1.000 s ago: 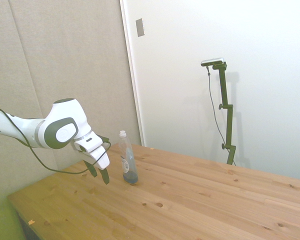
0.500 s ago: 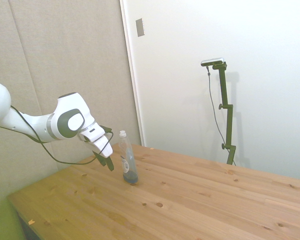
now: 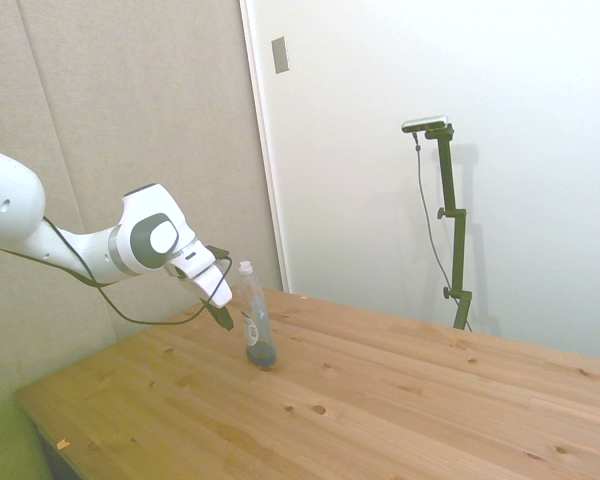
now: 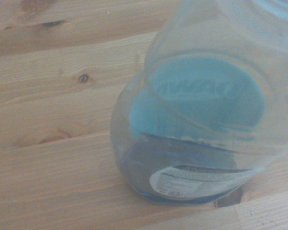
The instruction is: Knock down the dish soap
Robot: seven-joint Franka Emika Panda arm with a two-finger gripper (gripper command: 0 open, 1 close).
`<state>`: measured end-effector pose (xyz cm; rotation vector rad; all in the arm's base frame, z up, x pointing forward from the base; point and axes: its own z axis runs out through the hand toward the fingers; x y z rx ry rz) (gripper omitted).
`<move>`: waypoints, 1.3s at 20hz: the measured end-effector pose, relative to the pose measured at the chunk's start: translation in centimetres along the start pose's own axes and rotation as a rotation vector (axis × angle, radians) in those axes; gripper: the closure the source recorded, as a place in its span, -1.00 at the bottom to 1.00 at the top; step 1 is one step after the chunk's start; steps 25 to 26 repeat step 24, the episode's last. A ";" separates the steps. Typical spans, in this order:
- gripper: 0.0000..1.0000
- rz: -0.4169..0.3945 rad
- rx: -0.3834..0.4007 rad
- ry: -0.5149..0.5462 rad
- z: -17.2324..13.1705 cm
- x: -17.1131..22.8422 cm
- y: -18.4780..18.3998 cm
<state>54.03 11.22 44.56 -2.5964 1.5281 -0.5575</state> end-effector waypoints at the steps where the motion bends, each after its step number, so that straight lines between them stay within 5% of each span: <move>1: 1.00 0.000 0.001 0.006 0.2 0.1 -0.4; 26: 1.00 0.159 0.098 0.230 6.6 16.2 -10.3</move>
